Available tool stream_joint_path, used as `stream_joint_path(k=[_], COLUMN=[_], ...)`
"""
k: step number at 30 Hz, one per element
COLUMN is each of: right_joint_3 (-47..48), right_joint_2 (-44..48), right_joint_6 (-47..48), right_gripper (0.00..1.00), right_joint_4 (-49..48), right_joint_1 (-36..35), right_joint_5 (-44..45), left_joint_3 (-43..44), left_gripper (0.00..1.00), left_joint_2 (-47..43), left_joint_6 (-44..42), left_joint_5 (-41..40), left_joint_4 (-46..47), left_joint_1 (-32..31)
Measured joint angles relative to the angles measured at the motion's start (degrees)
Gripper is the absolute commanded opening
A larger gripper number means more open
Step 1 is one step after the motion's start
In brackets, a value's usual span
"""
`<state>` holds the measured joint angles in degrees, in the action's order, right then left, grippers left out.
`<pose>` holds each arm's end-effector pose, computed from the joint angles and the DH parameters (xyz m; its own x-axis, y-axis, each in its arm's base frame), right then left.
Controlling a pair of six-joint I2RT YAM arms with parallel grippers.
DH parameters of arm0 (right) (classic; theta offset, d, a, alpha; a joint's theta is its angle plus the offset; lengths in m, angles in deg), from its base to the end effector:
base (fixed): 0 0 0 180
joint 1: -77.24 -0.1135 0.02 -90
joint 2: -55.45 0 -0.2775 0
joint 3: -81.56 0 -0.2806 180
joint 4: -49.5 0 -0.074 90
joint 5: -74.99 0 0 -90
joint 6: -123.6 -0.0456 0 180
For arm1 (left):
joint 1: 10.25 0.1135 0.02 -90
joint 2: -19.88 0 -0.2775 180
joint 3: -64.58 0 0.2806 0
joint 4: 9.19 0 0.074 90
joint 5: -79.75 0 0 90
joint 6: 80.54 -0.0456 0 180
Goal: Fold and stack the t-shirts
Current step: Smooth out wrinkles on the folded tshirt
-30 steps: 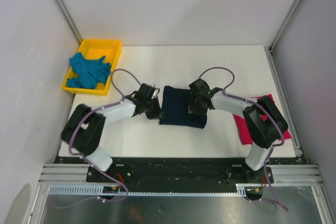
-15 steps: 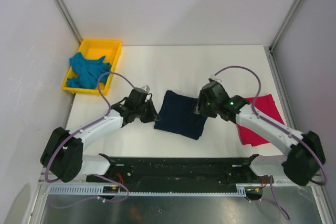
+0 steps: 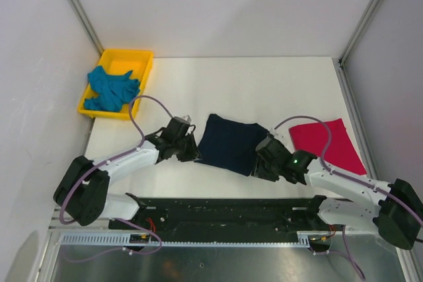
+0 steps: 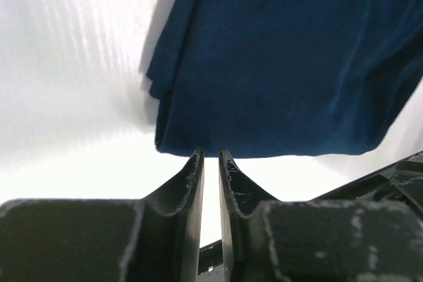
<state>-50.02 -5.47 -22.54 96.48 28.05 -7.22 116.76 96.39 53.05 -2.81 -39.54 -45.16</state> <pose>0.1482 0.1622 0.1926 -0.8990 0.2177 -0.3799 0.0748 0.9312 0.3567 0.2261 -0.1650 0.1705 -0.9182 -0.1929 -0.3459 -0.0059 0.8799 -0.4751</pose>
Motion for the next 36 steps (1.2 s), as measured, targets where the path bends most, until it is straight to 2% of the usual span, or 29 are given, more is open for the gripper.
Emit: stream_joint_path(k=[7,22,31,36], right_joint_3=[-0.17,-1.05,-1.09,-1.14], right_joint_2=[-1.75,-5.97,-7.65,-8.79], right_joint_6=[-3.87,-6.67,-6.91,-6.88], right_gripper=[0.38,0.33,0.29,0.29], right_joint_4=[-3.08,-7.8,-9.46,-10.08], right_joint_1=[-2.78,-2.95,-2.99,-2.99], right_joint_5=[2.08,4.04,4.68,4.66], left_joint_3=[-2.93,-3.1,-3.08,-3.08], left_gripper=[0.24,0.33,0.33,0.29], left_joint_2=[-1.16,-1.05,1.14,2.19], left_joint_6=[-0.02,-0.52,-1.25,-1.62], left_joint_5=[-1.51,-4.24,-4.83,-4.92], left_joint_4=[-0.68,-0.72,-0.68,-0.46], left_joint_1=[0.0,0.61,0.81,0.81])
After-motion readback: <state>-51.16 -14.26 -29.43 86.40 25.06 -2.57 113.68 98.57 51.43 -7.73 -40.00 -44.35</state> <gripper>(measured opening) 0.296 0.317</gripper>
